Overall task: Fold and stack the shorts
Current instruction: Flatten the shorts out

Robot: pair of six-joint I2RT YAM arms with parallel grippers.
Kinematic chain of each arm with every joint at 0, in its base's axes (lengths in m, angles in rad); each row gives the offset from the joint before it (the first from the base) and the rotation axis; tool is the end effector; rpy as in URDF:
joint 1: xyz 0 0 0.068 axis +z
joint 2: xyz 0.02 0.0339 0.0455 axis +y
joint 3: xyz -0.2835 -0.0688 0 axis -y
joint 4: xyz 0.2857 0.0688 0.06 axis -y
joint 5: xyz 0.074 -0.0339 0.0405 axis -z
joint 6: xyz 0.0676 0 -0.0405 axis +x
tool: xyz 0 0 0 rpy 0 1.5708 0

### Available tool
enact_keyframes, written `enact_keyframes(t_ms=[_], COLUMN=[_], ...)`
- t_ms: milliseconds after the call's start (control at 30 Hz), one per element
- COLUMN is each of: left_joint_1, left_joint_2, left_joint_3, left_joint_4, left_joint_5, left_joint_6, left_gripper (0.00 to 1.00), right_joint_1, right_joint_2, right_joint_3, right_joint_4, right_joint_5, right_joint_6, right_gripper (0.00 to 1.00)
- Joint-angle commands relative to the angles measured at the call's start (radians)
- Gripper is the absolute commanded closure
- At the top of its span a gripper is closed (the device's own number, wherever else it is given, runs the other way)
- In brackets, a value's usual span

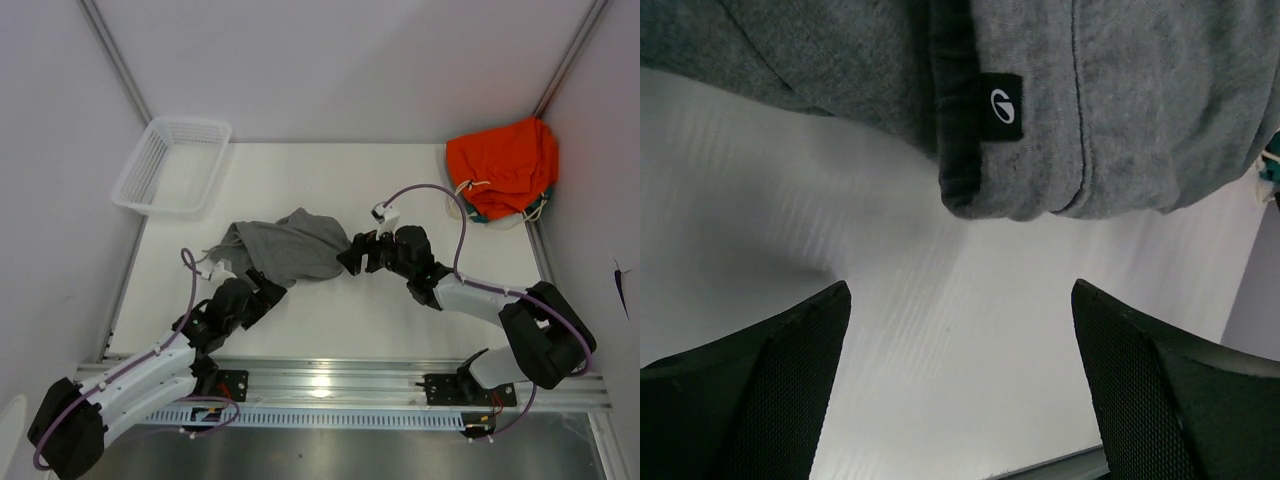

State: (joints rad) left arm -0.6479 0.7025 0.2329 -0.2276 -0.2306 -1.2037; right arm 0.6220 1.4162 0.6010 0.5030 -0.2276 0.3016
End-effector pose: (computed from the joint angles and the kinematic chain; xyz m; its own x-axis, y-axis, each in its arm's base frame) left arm 0.1630 -0.1040 0.1311 -0.6017 -0.6842 -0.4121 -0.3171 0.6782 -0.6629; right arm 0.2748 0.2158 0.1839 -0.4588 0.0271 -0.8881 -0.6345 0.6897 0.3489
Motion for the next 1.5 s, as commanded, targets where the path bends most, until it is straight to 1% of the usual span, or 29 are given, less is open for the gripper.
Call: enact_keyframes(t_ms=[0, 67, 100, 167, 300, 467, 500, 667, 800, 833, 967, 1300, 1467], left_joint_1=[-0.006, -0.006, -0.006, -0.006, -0.006, -0.006, -0.006, -0.006, -0.006, -0.006, -0.006, 0.005, 0.013], left_joint_2=[0.057, 0.060, 0.055, 0.035, -0.056, -0.130, -0.135, -0.072, -0.009, 0.002, 0.051, 0.077, 0.064], left_joint_3=[-0.052, -0.090, -0.095, -0.104, -0.101, -0.110, -0.110, -0.101, -0.096, -0.095, -0.096, -0.084, -0.078], left_joint_4=[0.246, 0.316, 0.327, 0.330, 0.263, 0.183, 0.182, 0.207, 0.227, 0.253, 0.266, 0.289, 0.307], left_joint_5=[0.013, -0.002, -0.012, -0.051, -0.139, -0.191, -0.200, -0.202, -0.174, -0.170, -0.187, -0.220, -0.269], left_joint_6=[-0.121, -0.164, -0.175, -0.188, -0.174, -0.192, -0.191, -0.188, -0.200, -0.201, -0.221, -0.212, -0.160], left_gripper=[0.08, 0.11, 0.13, 0.14, 0.16, 0.19, 0.22, 0.33, 0.32, 0.32, 0.32, 0.32, 0.36], right_joint_1=[0.001, 0.001, 0.001, 0.001, 0.001, 0.001, 0.001, 0.001, 0.001, 0.001, 0.001, 0.001, 0.001], right_joint_2=[-0.020, -0.022, -0.023, -0.023, -0.023, -0.020, -0.020, -0.019, -0.019, -0.019, -0.020, -0.022, -0.016], right_joint_3=[0.033, 0.033, 0.031, 0.033, 0.036, 0.039, 0.039, 0.040, 0.042, 0.042, 0.042, 0.043, 0.051], right_joint_4=[0.008, 0.006, 0.006, 0.008, 0.002, -0.001, -0.001, -0.004, -0.007, -0.009, -0.009, -0.011, -0.020], right_joint_5=[0.024, 0.024, 0.024, 0.024, 0.031, 0.031, 0.033, 0.039, 0.043, 0.045, 0.042, 0.039, 0.034], right_joint_6=[-0.024, -0.024, -0.024, -0.024, -0.022, -0.022, -0.022, -0.022, -0.024, -0.024, -0.024, -0.024, -0.024], right_gripper=[0.19, 0.19, 0.19, 0.19, 0.19, 0.18, 0.18, 0.18, 0.18, 0.18, 0.18, 0.18, 0.18])
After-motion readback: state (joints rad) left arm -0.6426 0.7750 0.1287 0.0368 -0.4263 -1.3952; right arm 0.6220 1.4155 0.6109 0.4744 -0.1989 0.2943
